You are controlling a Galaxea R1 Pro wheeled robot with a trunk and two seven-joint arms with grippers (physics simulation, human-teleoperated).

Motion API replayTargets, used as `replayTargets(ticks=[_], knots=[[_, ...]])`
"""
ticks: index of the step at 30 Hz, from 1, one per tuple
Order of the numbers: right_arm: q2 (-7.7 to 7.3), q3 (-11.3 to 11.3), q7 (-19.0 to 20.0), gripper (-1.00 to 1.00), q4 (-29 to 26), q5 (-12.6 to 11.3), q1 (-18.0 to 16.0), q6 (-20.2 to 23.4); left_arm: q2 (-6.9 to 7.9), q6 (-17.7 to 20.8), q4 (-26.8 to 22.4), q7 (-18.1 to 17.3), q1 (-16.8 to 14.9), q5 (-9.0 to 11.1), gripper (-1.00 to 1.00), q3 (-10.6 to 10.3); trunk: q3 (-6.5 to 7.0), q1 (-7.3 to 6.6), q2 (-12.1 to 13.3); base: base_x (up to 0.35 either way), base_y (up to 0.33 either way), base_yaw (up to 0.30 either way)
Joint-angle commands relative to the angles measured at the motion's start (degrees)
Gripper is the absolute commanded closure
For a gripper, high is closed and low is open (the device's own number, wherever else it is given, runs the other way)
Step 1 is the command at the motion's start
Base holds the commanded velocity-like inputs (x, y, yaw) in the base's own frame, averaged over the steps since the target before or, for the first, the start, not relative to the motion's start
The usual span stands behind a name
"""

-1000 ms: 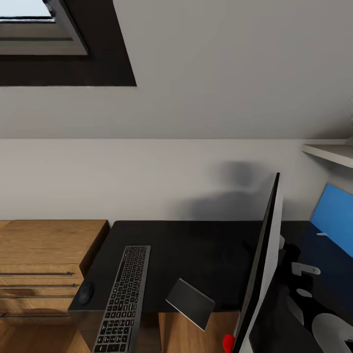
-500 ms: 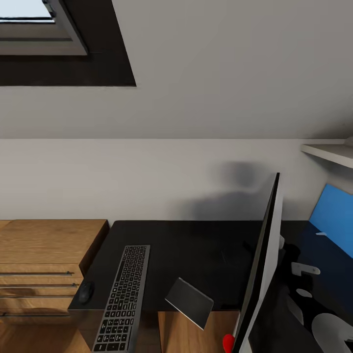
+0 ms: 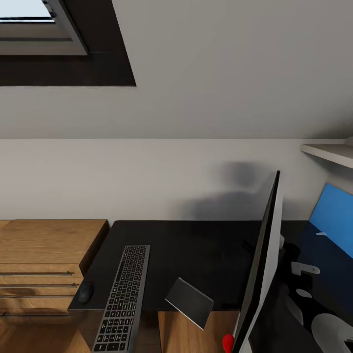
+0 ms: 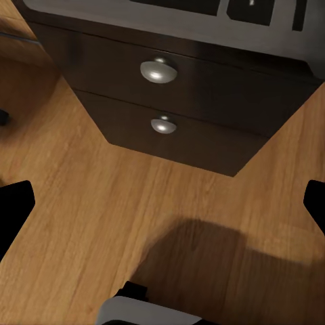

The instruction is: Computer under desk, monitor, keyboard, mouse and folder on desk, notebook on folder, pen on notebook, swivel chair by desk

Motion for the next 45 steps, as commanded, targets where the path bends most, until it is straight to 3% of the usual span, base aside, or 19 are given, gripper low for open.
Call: replayTargets(ticks=[1, 45], knots=[[0.03, -0.2, -0.1, 1.0, 0.0, 0.3, -0.1, -0.3, 0.03, -0.4, 0.0, 0.2, 0.0, 0.6, -1.0, -0.2, -0.1, 0.03, -0.1, 0.0, 0.0, 0.0], [0.2, 0.0, -0.2, 1.0, -0.1, 0.6, -0.1, -0.1, 0.11, -0.3, 0.0, 0.2, 0.0, 0.6, -1.0, -0.2, -0.1, 0.03, -0.1, 0.0, 0.0, 0.0]])
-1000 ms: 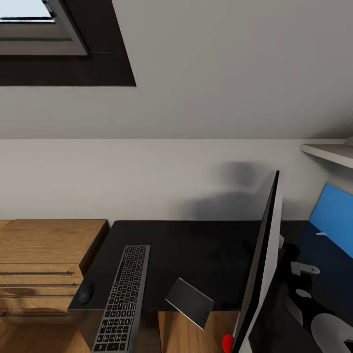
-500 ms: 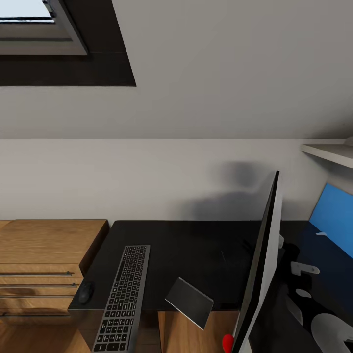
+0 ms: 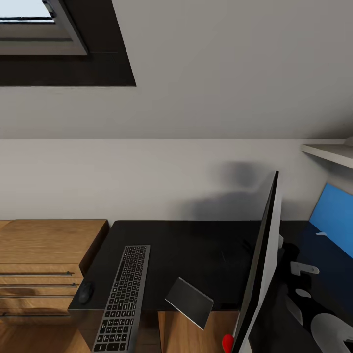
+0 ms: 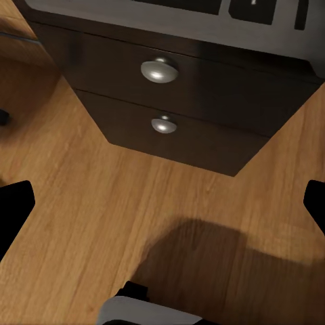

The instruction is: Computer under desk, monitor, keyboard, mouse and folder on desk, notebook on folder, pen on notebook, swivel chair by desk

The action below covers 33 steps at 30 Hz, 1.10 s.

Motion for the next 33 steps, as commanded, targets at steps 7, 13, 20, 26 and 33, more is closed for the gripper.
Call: replayTargets(ticks=[7, 13, 20, 26, 33], knots=[[0.02, -0.1, -0.1, 1.0, 0.0, 0.2, -0.1, -0.3, 0.05, -0.4, 0.0, 0.2, 0.0, 0.6, -1.0, -0.2, -0.11, 0.03, -0.1, 0.0, 0.0, 0.0], [0.03, 0.0, -0.1, 1.0, 0.0, 0.2, -0.1, -0.3, 0.05, -0.4, 0.0, 0.2, 0.0, 0.6, -1.0, -0.2, -0.11, 0.03, -0.1, -0.044, 0.0, 0.0], [0.03, 0.0, -0.1, 1.0, 0.0, 0.3, -0.1, -0.3, 0.04, -0.4, 0.0, 0.2, 0.0, 0.6, -1.0, -0.2, -0.11, 0.03, -0.1, -0.289, 0.0, 0.0], [0.03, 0.0, -0.1, 1.0, 0.0, 0.3, -0.1, -0.6, 0.05, -0.3, -0.1, 0.1, 0.0, 0.6, -1.0, -0.2, -0.11, 0.03, -0.1, -0.334, 0.0, 0.0], [0.03, 0.0, -0.1, 1.0, 0.0, 0.3, -0.1, -0.6, 0.03, -0.3, 0.0, 0.1, 0.0, 0.6, -1.0, -0.2, -0.11, 0.03, -0.1, -0.334, 0.009, 0.0]])
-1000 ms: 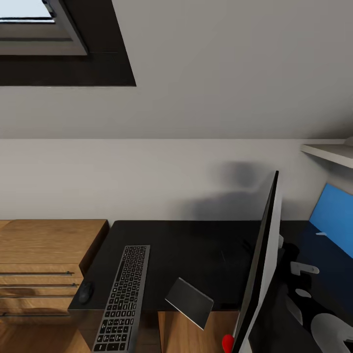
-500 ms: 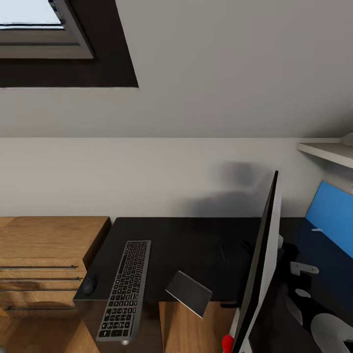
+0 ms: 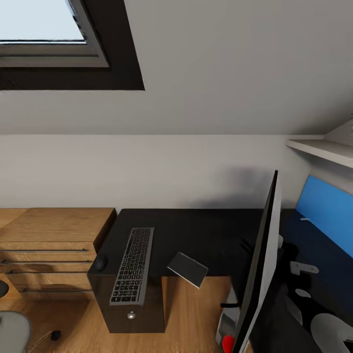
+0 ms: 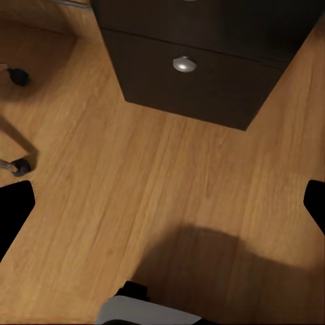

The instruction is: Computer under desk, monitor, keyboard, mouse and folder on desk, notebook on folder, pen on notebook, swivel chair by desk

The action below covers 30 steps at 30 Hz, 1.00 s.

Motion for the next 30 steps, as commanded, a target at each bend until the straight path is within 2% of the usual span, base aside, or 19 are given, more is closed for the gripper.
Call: replayTargets(ticks=[1, 20, 30], knots=[[0.01, -0.3, -0.1, 1.0, 0.0, 0.3, -0.1, -0.2, 0.04, -0.4, -0.1, 0.2, 0.0, 0.6, -1.0, -0.2, -0.11, 0.0, -0.1, -0.334, 0.054, 0.0], [0.01, -0.3, -0.1, 1.0, 0.0, 0.3, -0.1, -0.3, 0.03, -0.4, -0.1, 0.2, 0.0, 0.6, -1.0, -0.2, -0.11, 0.0, -0.1, -0.334, 0.085, 0.0], [0.01, -0.3, -0.1, 1.0, 0.0, 0.3, -0.1, -0.3, 0.02, -0.4, -0.1, 0.2, 0.0, 0.6, -1.0, -0.2, -0.11, 0.0, -0.1, -0.334, 0.016, 0.0]])
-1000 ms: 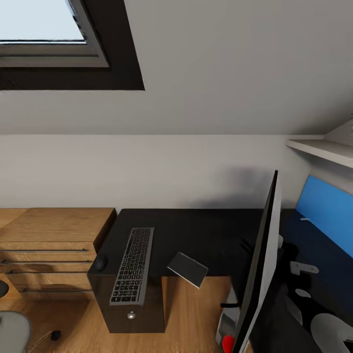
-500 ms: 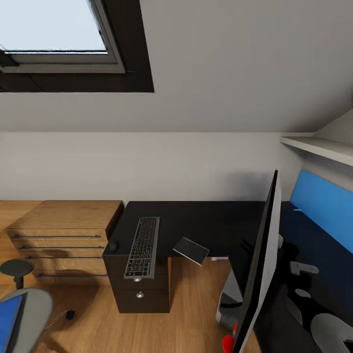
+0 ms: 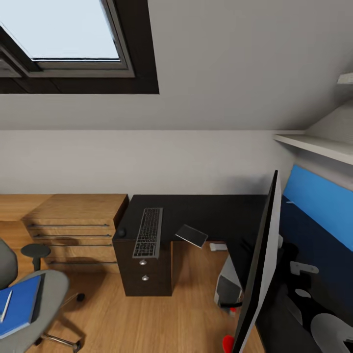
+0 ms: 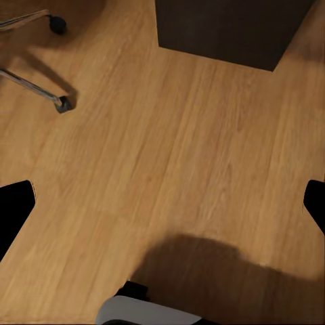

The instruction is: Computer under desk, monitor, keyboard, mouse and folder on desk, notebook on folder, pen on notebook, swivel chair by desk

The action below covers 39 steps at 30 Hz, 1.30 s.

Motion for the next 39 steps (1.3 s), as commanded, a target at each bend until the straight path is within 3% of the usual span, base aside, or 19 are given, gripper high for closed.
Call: replayTargets(ticks=[1, 39], knots=[[0.01, -0.3, -0.1, 1.0, 0.0, 0.3, -0.1, -0.3, 0.04, -0.4, 0.0, 0.2, 0.0, 0.6, -1.0, -0.2, -0.11, 0.0, -0.1, -0.335, 0.0, 0.0], [0.01, -0.3, 0.0, 1.0, 0.0, 0.3, -0.1, 0.0, 0.01, -0.4, 0.0, 0.2, 0.0, 0.6, -1.0, -0.2, -0.11, 0.0, -0.1, -0.334, -0.003, 0.0]])
